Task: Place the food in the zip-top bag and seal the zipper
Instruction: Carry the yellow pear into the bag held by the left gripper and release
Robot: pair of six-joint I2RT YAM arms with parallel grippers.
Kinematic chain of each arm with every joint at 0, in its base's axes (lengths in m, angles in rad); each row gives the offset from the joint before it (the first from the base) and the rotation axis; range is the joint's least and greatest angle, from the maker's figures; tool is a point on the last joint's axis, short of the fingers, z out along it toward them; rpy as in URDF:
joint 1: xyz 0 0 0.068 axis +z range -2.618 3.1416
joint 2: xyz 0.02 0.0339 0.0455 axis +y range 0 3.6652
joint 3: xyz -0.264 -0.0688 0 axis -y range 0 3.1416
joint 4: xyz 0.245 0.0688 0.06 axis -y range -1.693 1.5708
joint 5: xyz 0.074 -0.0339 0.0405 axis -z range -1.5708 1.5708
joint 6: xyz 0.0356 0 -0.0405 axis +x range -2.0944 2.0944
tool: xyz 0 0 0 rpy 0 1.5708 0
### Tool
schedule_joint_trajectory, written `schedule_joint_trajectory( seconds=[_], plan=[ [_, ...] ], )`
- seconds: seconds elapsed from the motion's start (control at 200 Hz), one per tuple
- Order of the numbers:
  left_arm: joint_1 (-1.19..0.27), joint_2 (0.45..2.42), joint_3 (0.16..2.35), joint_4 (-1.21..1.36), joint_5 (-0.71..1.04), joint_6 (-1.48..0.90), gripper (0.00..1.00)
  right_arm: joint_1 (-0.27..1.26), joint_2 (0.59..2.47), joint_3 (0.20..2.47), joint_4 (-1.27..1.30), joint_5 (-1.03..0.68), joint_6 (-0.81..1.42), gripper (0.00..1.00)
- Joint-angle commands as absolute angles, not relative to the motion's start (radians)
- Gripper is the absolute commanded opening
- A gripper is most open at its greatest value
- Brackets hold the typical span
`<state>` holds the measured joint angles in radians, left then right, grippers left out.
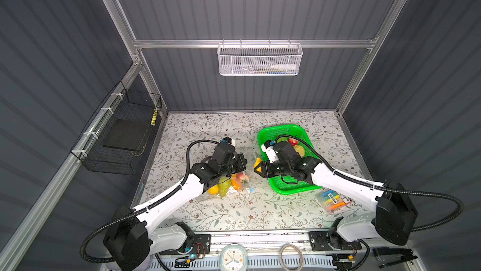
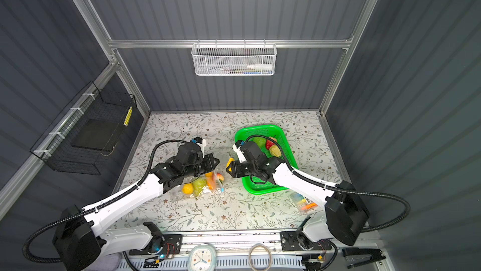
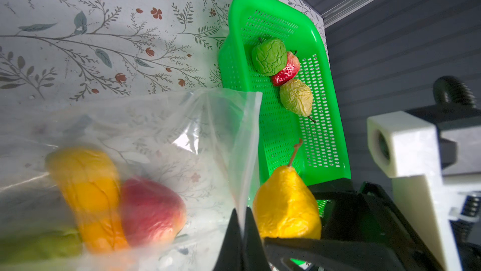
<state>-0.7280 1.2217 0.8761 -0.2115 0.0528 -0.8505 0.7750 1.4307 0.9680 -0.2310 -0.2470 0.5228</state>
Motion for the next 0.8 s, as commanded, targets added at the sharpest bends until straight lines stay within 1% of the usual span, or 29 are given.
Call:
schedule_joint_trajectory(
  seconds=[0.0,0.225,0.46,0.635,0.72,0.795],
  plan=[
    [-0.734,1.217,0.896,-0.206,0.064,-0.850,0.00,0.784,1.476,1.025,-0.186,-0.264,0.530,0.40],
    [-0.735,1.211,0.904,-0.210,0.069,-0.848,0.00,0.793,1.628,1.134,-0.219,-0.252,0.514,0.40],
    [-0.735,1.197,0.900,-0.216,0.053,-0.848,0.00,0.800,1.695,1.149,-0.230,-0.220,0.525,0.44],
    [-0.735,1.195,0.901,-0.222,0.039,-0.854,0.00,0.823,1.695,1.136,-0.234,-0.184,0.520,0.50],
    [-0.735,1.192,0.896,-0.221,0.034,-0.857,0.00,0.837,1.690,1.130,-0.238,-0.154,0.510,0.55],
    [-0.735,1.188,0.895,-0.220,0.031,-0.858,0.00,0.842,1.685,1.132,-0.250,-0.133,0.499,0.61]
  ],
)
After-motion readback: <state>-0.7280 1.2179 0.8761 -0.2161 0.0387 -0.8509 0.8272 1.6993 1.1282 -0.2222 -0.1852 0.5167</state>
